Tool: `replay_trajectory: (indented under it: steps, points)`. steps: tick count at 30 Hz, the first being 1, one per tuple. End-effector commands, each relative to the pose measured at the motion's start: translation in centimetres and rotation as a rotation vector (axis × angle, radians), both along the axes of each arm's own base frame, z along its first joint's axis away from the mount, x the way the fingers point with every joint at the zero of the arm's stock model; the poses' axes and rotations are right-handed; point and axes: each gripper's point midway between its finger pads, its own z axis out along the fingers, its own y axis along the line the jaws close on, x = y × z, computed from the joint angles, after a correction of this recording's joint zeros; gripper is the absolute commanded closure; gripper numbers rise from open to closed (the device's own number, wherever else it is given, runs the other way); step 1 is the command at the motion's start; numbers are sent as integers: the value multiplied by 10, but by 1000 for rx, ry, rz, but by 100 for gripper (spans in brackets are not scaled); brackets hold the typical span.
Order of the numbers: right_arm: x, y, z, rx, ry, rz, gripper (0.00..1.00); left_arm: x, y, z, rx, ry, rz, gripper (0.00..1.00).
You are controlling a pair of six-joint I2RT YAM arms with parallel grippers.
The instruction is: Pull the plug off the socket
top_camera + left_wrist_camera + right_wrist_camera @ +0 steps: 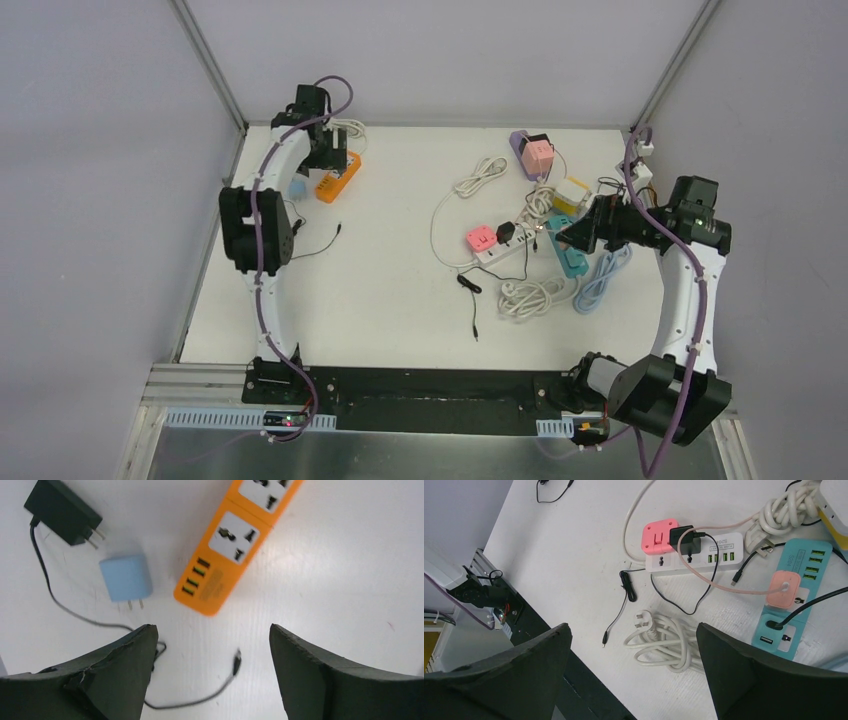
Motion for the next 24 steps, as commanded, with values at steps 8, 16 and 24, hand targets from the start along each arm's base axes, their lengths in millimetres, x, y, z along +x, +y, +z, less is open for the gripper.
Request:
replay_trajectory:
  steps: [8, 16, 24]
  points:
    - [4, -7, 0, -1, -58, -30, 0, -124, -51, 134, -344, -149, -97, 6]
    - [-1, -11, -1, -36, -16, -12, 0, -194, -59, 164, -400, -187, -181, 1]
    - [-24, -16, 11, -83, 71, 177, 0, -234, -62, 164, -328, -191, -272, 1]
